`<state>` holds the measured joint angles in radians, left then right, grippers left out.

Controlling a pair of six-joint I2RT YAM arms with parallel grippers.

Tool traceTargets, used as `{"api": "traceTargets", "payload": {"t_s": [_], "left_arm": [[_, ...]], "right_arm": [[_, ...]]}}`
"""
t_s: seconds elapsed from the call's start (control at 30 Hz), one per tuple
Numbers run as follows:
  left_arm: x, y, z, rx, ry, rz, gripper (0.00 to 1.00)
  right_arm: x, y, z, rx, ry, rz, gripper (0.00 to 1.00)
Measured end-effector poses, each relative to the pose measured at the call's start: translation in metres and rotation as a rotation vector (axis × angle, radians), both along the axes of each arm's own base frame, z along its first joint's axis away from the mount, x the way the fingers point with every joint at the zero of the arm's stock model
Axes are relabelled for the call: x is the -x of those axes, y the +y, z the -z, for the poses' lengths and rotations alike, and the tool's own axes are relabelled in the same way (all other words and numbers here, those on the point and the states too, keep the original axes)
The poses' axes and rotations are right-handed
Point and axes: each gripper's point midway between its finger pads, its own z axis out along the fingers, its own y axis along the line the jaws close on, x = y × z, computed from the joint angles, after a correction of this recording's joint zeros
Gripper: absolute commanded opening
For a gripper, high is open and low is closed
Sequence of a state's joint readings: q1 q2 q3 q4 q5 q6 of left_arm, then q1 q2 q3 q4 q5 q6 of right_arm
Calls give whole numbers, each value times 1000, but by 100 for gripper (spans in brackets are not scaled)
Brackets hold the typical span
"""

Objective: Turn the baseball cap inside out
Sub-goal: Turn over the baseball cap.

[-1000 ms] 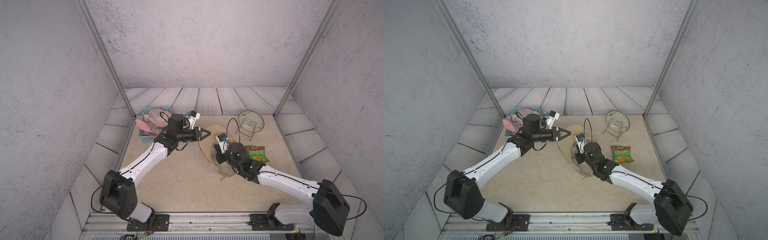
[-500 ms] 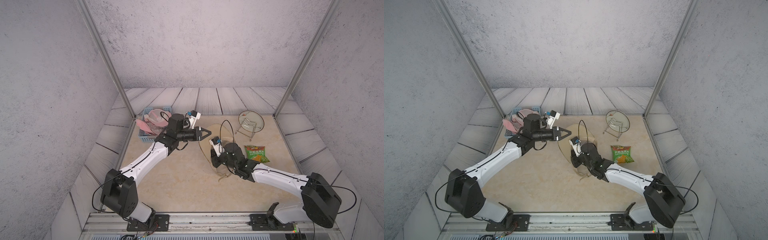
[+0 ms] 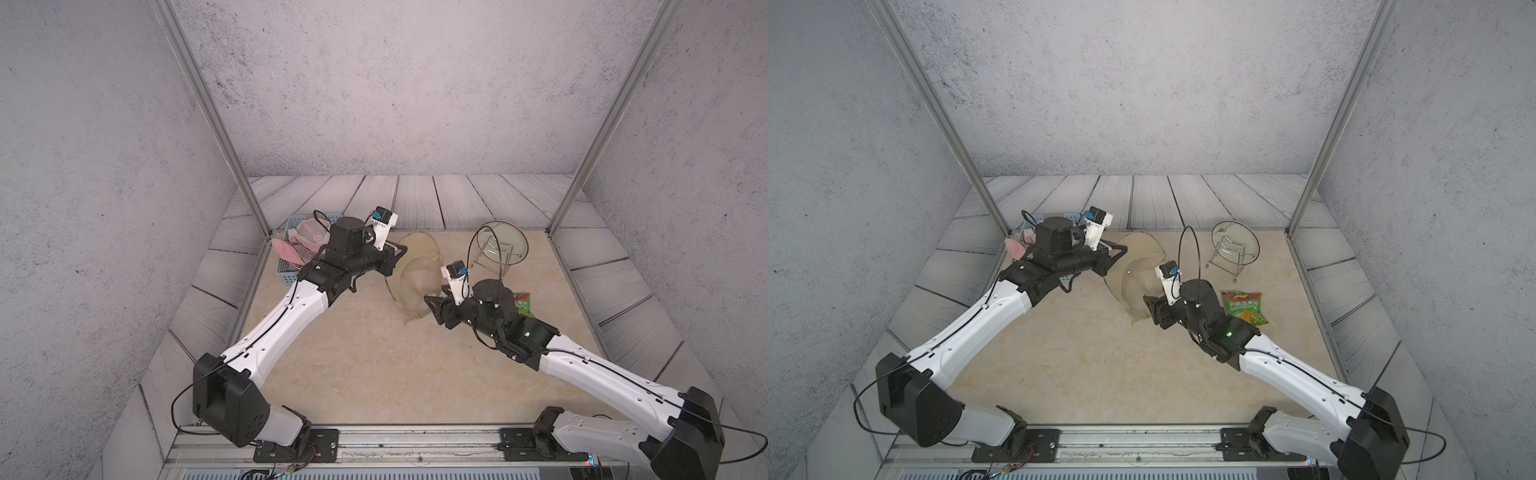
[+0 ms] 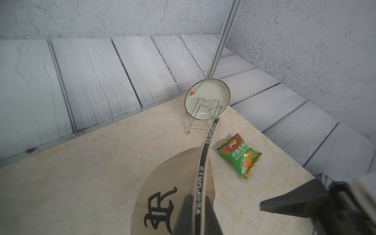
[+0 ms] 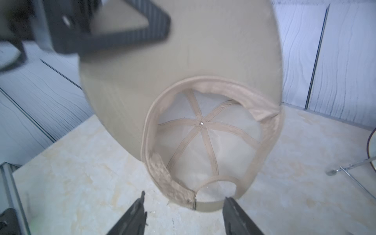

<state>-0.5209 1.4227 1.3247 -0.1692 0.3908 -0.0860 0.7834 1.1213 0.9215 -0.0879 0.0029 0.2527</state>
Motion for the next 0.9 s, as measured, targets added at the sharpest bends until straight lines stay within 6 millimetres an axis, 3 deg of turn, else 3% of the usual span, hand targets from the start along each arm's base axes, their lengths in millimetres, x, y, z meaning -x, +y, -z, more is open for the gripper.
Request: {"api": "traceTargets", "payload": {"t_s": [0.17, 0.33, 0.47, 0.9], "left_arm": [[-2, 4, 8, -155, -219, -1, 0], [-4, 3, 22, -300, -341, -13, 0], [4, 1, 30, -365, -423, -9, 0], [35, -18, 43, -461, -606, 31, 0]], "right_arm": [[10, 9, -42, -118, 65, -71, 71], [8, 4, -57, -233, 167, -79, 76], [-1, 1, -59, -344, 289, -73, 79], [-26, 22, -44, -532, 578, -51, 76]]}}
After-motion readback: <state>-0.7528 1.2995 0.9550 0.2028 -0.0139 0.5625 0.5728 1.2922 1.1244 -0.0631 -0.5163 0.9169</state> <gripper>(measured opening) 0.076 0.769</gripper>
